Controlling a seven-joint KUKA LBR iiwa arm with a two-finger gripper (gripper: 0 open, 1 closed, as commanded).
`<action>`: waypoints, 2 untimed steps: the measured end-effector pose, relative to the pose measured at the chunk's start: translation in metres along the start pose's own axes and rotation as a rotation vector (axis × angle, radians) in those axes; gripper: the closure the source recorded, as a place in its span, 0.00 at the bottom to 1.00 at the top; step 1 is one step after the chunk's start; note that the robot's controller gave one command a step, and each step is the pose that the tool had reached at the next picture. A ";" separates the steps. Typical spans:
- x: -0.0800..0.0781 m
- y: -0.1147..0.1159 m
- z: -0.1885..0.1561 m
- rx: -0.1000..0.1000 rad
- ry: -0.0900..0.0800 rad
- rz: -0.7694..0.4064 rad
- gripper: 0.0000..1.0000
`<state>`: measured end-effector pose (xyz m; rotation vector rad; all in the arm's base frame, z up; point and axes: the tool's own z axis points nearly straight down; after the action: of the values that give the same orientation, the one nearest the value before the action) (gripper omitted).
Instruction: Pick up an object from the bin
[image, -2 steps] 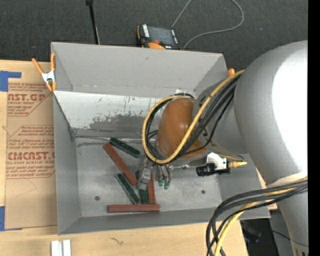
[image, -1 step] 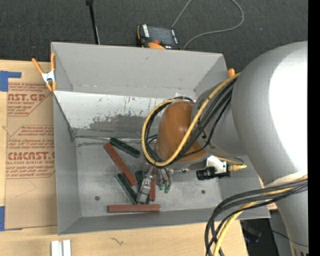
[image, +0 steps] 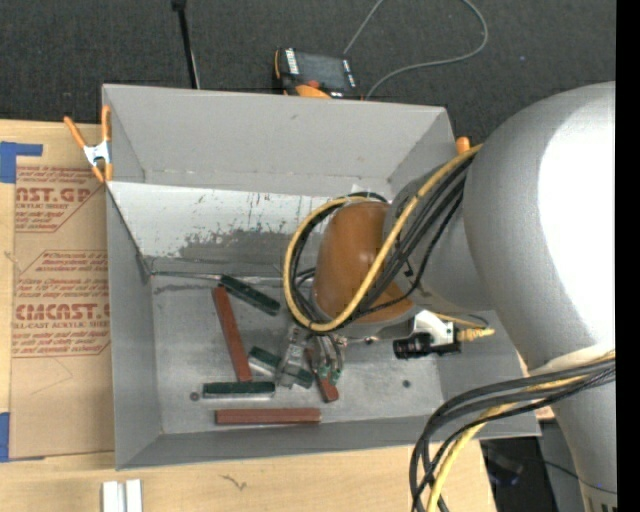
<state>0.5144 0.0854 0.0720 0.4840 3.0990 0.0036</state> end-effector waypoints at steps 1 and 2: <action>0.011 0.019 -0.122 -0.002 -0.002 0.010 1.00; 0.012 0.017 -0.117 0.003 0.004 0.012 0.00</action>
Offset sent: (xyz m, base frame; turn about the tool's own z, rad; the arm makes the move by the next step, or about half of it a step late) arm -0.0067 0.0190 0.1179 0.0130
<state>0.5078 0.1051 0.1893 0.5029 3.1003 0.0005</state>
